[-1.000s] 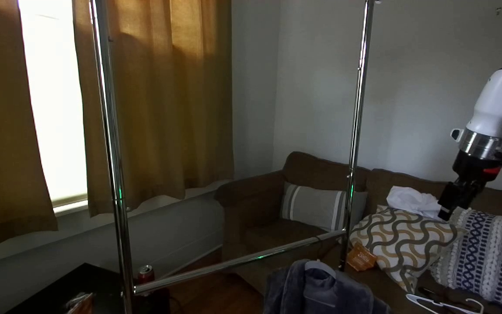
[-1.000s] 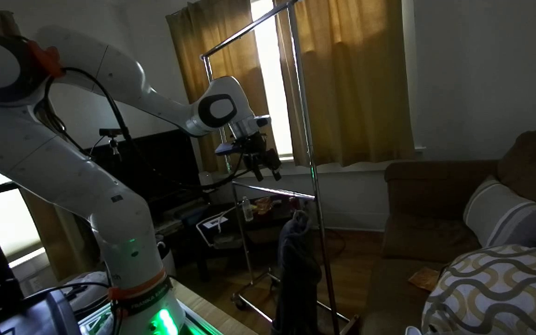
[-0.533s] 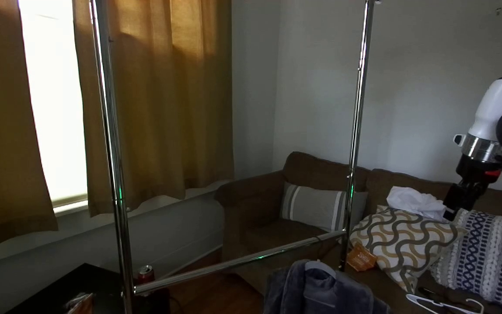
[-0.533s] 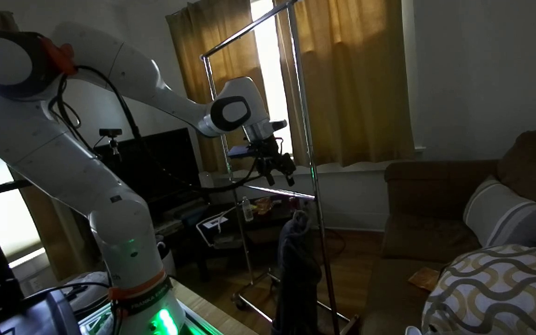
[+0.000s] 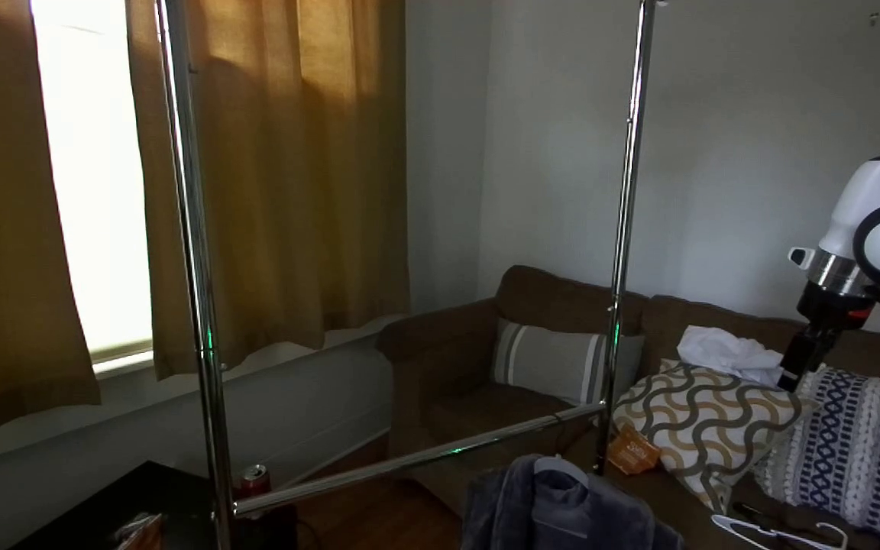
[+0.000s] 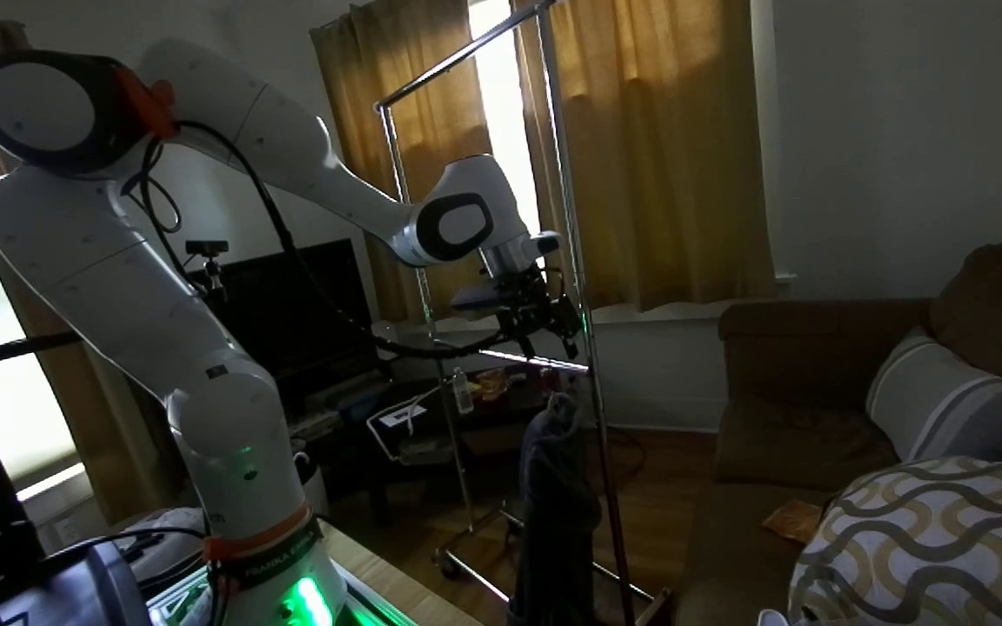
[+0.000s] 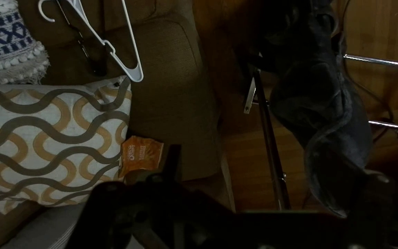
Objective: Place the white clothes hanger on the top rail
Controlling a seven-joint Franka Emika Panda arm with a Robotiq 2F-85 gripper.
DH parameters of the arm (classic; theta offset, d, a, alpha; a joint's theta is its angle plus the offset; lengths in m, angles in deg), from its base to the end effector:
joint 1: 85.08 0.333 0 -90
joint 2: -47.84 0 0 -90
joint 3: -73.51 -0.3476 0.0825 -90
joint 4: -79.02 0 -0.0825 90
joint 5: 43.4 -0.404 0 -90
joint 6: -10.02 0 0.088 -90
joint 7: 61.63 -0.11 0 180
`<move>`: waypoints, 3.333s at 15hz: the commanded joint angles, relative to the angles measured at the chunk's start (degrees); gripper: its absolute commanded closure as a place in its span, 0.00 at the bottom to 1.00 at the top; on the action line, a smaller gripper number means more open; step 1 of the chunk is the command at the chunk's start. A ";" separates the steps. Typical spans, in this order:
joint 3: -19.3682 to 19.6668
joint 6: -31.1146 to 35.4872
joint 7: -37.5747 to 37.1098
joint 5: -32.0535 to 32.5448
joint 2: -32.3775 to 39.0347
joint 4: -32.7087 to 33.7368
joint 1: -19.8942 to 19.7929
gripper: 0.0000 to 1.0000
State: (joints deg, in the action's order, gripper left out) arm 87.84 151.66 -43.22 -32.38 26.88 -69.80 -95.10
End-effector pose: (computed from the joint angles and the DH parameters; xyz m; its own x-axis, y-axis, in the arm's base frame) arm 0.3962 -0.1794 0.4136 0.9789 0.0513 0.1978 0.0254 -0.9910 0.1314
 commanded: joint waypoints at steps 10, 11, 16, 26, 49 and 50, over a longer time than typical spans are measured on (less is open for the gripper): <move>-0.57 -0.13 0.03 -0.16 -0.13 0.18 -0.22 0.00; -0.57 -0.13 0.03 -0.16 -0.13 0.18 -0.22 0.00; -0.57 -0.13 0.03 -0.16 -0.13 0.18 -0.22 0.00; 3.83 -3.83 5.71 -2.98 6.37 4.52 -0.42 0.00; 5.09 -3.58 21.86 -25.23 46.58 29.47 -19.24 0.00; 4.52 -4.34 20.31 -26.63 48.95 31.93 -20.58 0.00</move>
State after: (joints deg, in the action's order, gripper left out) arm 94.16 151.23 -17.60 -57.22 68.48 -45.78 -111.87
